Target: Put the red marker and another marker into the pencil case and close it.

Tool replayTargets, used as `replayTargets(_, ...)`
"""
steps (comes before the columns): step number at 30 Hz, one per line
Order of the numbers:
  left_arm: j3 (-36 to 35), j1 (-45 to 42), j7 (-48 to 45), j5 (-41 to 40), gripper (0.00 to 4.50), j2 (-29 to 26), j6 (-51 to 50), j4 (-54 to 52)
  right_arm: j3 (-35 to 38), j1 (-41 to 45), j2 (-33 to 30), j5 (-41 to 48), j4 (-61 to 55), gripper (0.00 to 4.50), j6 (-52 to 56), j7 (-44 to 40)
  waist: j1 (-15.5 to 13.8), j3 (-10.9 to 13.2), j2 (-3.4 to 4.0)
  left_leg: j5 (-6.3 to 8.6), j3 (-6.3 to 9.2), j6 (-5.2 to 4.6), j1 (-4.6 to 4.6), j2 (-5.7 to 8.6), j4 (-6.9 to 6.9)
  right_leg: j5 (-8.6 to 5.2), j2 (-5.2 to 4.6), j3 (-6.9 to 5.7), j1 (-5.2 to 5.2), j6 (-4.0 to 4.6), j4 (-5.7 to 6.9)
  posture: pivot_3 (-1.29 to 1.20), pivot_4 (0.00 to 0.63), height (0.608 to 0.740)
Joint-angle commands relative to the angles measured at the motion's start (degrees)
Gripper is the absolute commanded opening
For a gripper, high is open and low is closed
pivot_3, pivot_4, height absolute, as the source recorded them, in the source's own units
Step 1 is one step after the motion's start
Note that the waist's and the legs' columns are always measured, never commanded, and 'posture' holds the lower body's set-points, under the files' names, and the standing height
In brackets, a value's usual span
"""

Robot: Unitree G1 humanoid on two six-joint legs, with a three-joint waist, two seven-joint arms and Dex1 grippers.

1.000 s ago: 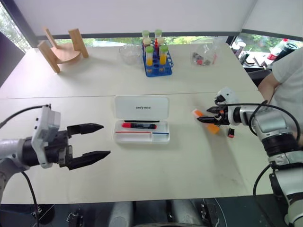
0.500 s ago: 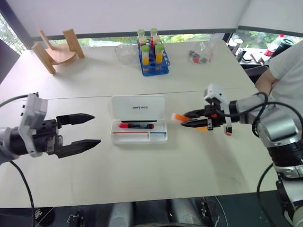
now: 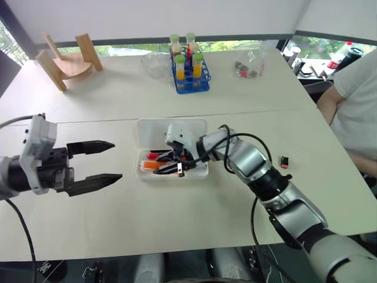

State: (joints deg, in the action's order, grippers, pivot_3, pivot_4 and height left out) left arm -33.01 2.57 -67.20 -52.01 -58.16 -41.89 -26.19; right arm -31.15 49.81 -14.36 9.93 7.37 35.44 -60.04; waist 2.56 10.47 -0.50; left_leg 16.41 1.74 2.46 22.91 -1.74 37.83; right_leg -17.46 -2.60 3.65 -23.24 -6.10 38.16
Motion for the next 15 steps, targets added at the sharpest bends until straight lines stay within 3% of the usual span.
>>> replayTargets(1,-2.89,0.67,0.69,-1.03,4.5,0.14,0.43,-1.9,-0.31,1.4,1.33,-1.08,0.4,0.79,-1.65,-0.49,0.04,0.0,0.0,0.0,0.0,0.0,0.0,-0.01,0.0,0.0,0.03,-0.02,0.0,0.0,0.0,0.0,0.15,0.74)
replayTargets(9,-2.87,1.46,1.72,-0.84,4.5,0.62,1.0,-2.41,-0.86,1.37,1.9,-2.47,1.07,0.79,-2.13,-2.14,0.1,0.0,0.0,0.0,-0.01,0.0,0.0,-0.02,0.0,0.0,0.06,-0.03,-0.01,0.0,0.01,0.0,0.15,0.74)
replayTargets(15,-2.54,1.28,1.48,-1.52,4.5,0.57,0.63,-2.74,0.68,2.02,2.28,-2.62,0.49,3.56,-1.51,-1.67,0.11,0.0,0.01,0.0,-0.01,0.0,0.0,-0.02,-0.01,0.0,0.06,-0.03,-0.01,0.0,0.01,0.0,0.15,0.74)
